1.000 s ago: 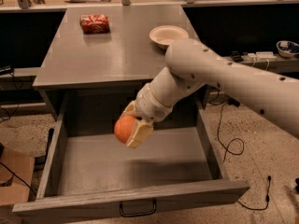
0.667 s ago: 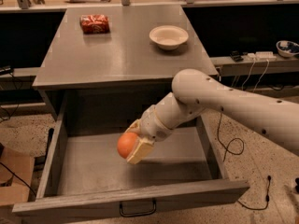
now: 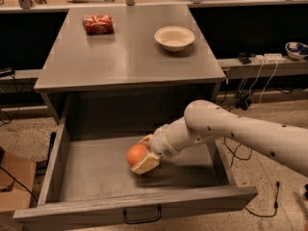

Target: Place orange into top drawer

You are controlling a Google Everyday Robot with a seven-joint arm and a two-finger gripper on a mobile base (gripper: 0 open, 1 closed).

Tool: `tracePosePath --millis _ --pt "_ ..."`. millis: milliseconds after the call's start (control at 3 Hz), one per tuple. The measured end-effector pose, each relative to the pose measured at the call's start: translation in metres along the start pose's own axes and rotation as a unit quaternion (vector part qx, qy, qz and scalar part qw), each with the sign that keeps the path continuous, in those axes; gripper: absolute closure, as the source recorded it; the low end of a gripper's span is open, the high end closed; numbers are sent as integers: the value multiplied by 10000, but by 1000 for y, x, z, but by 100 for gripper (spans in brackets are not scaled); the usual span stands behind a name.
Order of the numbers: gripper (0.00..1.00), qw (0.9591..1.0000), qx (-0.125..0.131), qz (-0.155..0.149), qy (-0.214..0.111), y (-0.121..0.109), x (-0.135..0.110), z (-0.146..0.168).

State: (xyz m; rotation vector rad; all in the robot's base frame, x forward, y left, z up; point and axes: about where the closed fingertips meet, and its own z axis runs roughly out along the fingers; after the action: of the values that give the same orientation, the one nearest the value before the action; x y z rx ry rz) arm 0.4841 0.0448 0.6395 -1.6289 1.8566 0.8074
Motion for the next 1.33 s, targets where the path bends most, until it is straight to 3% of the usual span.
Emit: tracePosePath --millis 333,667,1333 --pt "73 9982 373 435 199 -6 22 0" --pt "50 9962 636 500 320 -11 22 -7" --pt "4 9961 647 505 317 -11 21 -7"
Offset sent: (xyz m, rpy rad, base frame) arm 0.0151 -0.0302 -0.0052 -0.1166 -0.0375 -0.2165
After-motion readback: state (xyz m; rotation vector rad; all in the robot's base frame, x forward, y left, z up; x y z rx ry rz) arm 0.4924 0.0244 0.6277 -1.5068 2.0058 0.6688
